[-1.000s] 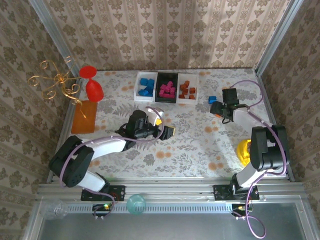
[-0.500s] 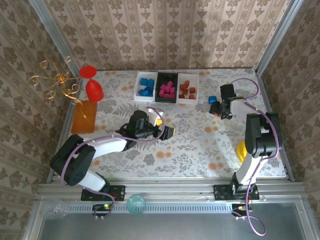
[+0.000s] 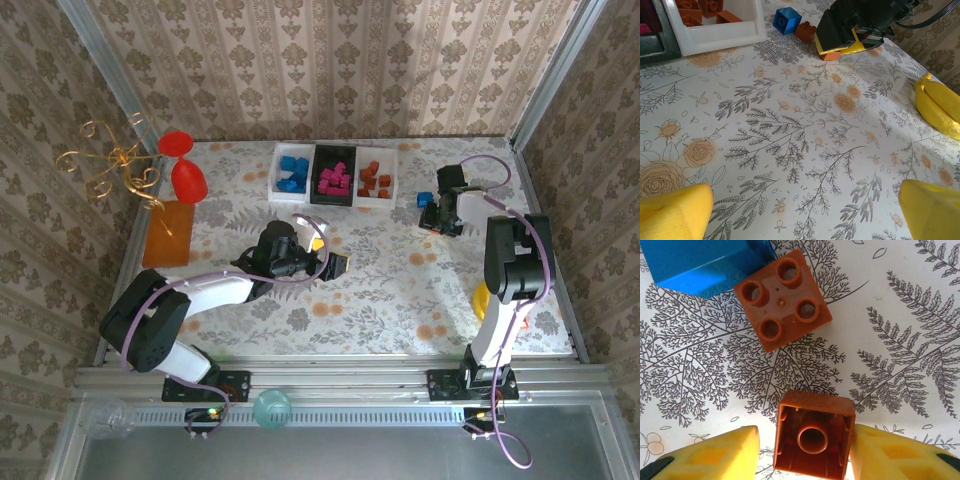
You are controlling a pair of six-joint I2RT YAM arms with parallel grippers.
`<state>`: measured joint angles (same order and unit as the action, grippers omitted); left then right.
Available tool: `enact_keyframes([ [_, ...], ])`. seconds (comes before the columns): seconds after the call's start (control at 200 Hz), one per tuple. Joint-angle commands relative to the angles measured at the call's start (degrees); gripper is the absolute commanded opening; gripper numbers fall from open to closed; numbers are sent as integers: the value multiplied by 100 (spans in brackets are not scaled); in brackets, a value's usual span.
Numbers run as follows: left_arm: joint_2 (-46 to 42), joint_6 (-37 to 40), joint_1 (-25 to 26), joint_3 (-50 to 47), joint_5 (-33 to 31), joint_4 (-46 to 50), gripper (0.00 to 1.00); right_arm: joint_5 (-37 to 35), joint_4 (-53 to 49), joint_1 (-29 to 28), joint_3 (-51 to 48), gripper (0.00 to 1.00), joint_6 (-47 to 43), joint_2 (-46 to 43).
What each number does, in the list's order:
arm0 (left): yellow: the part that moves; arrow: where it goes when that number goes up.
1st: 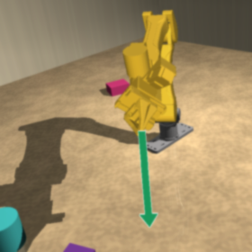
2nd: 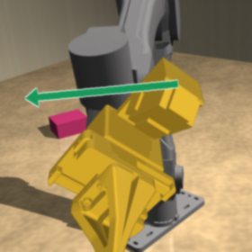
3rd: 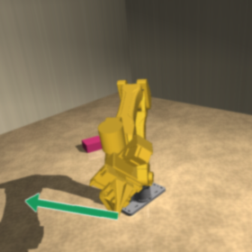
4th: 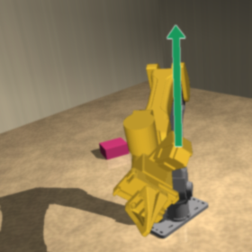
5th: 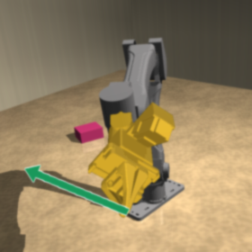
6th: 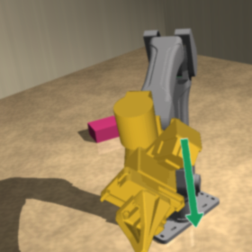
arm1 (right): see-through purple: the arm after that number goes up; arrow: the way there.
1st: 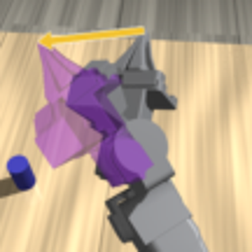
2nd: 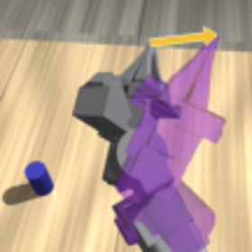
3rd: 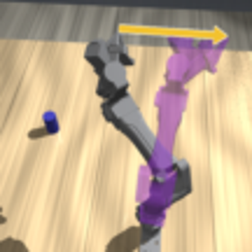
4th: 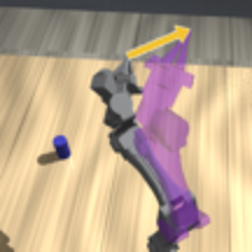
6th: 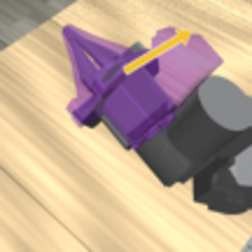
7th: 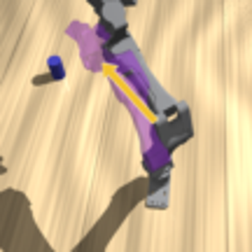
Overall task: Sort the legos into containers by color
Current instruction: Pick up the lego from the middle-right of the table, then place the lego in the container.
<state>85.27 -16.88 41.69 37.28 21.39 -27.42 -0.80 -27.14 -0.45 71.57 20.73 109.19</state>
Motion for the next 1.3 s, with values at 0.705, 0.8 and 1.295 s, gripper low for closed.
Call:
enact_keyframes([
  [0.705,-722,-199,-476,-395,-1088,-11,97,1270,1775,-996,-361,32,622,-1227],
  [0.8,-738,-355,-656,-493,-911,-187,97,1235,1899,-1148,90,32,708,-845],
  [1.295,-839,-432,-750,-625,-584,-534,97,654,1469,-1203,2012,60,531,428],
])
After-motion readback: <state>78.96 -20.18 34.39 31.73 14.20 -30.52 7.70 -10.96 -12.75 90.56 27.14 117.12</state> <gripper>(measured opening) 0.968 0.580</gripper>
